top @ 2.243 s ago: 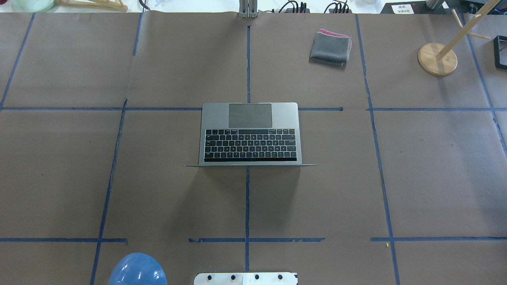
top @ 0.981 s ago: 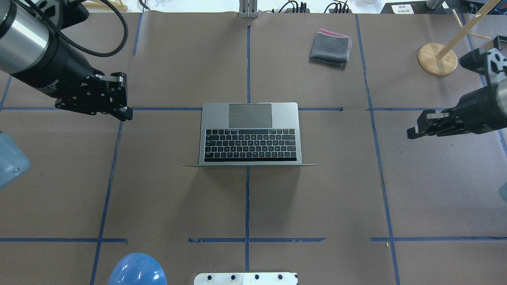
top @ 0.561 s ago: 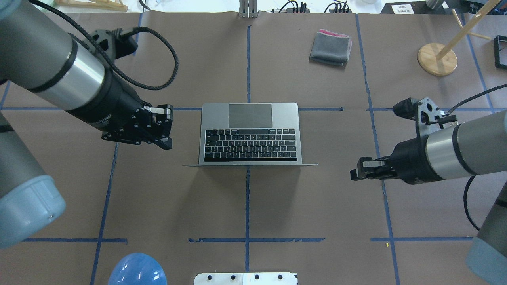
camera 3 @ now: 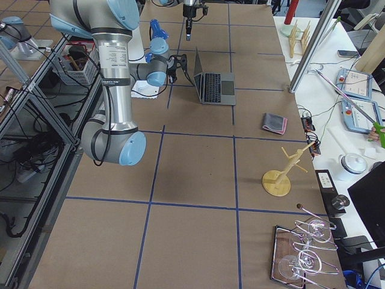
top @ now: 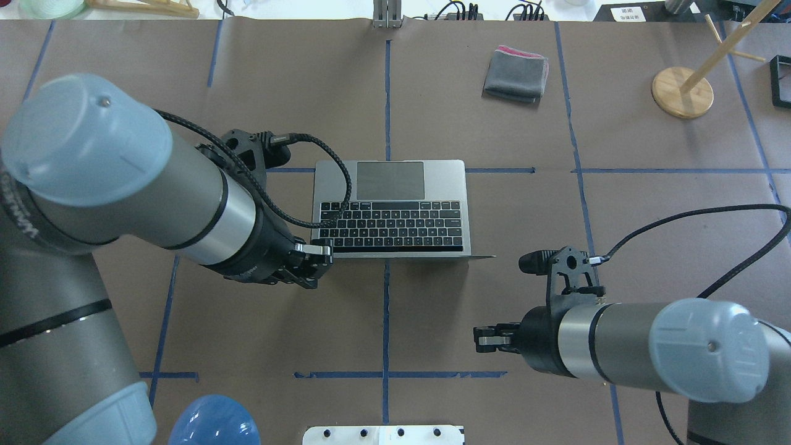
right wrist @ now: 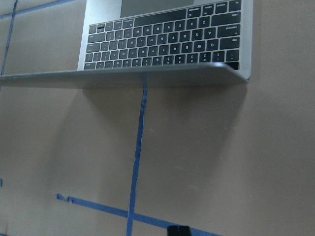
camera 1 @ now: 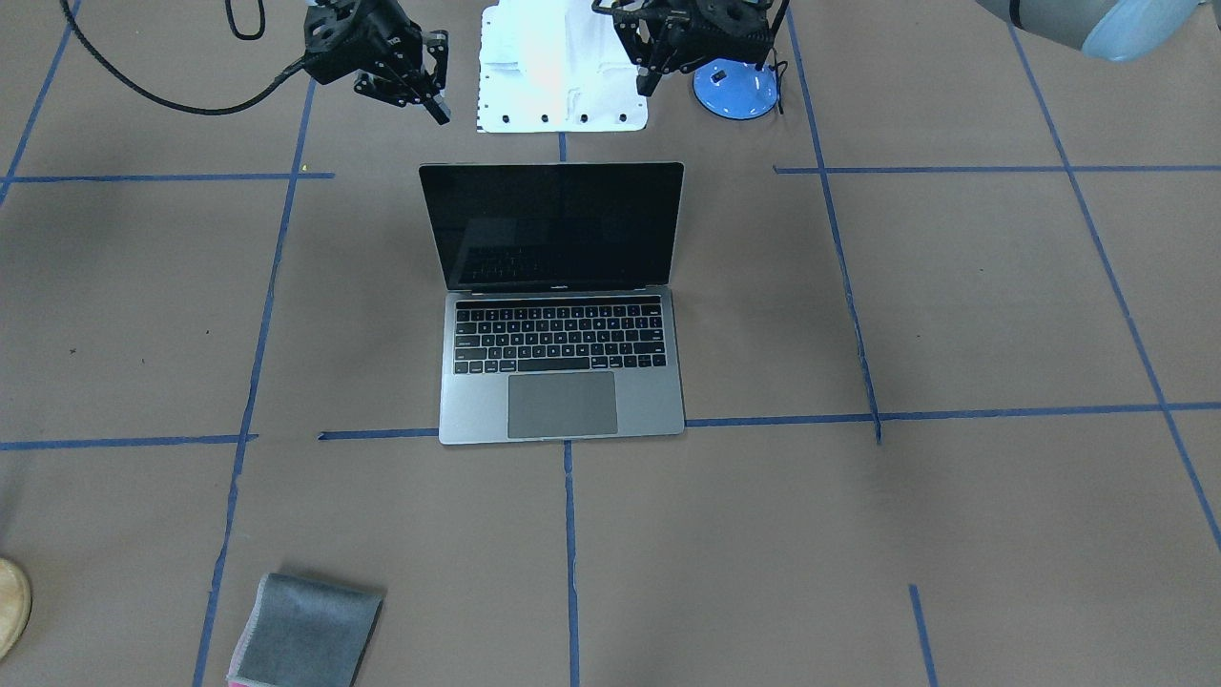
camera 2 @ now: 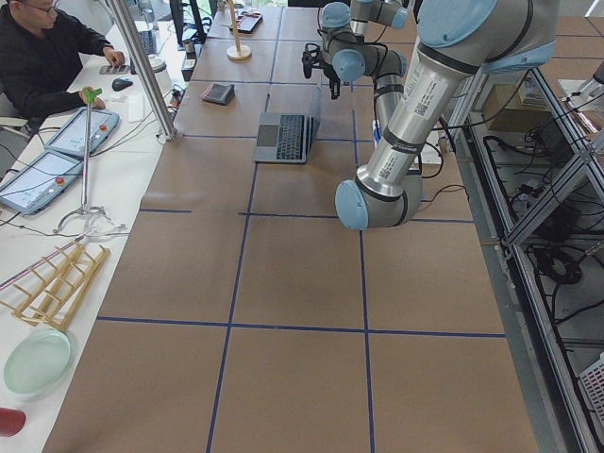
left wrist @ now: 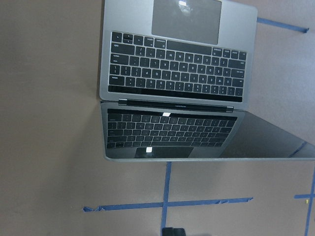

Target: Close laptop

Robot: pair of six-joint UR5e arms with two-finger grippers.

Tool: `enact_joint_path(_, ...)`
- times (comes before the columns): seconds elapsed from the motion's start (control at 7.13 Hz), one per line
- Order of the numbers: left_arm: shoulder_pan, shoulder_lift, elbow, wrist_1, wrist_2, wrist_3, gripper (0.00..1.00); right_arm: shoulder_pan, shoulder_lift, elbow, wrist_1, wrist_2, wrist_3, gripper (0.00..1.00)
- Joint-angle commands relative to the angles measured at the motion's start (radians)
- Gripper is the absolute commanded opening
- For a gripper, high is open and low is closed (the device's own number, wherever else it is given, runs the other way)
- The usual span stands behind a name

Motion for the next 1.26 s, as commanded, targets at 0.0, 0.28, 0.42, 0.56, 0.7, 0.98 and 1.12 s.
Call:
enact_joint_path(0.0, 0.088, -0.001, 0.036, -0.008, 0.149, -0.005, 0.0, -0.042, 0.07, -0.077, -0.002, -0.139, 0.002, 0.0)
enact_joint_path(0.28, 0.148, 0.002, 0.071, -0.037, 0.205, -0.007, 0.0, -0.037, 0.067, -0.089, -0.002, -0.167, 0.002, 0.0)
enact_joint_path(0.42, 0.151, 0.002, 0.103, -0.059, 0.206, -0.007, 0.0, -0.035, 0.069, -0.089, -0.002, -0.198, 0.002, 0.0)
enact_joint_path(0.56, 0.151, 0.003, 0.13, -0.092, 0.206, -0.007, 0.0, -0.017, 0.07, -0.093, -0.002, -0.21, 0.0, 0.0)
enact_joint_path(0.7, 0.15, 0.002, 0.142, -0.118, 0.229, -0.004, 0.0, 0.012, 0.072, -0.1, -0.002, -0.21, 0.0, 0.0)
enact_joint_path(0.98, 0.135, 0.003, 0.156, -0.162, 0.277, 0.004, 0.0, 0.063, 0.128, -0.152, -0.003, -0.207, -0.001, 0.0)
enact_joint_path(1.12, 0.107, 0.002, 0.16, -0.164, 0.277, 0.006, 0.0, 0.076, 0.167, -0.19, -0.003, -0.206, -0.001, 0.0)
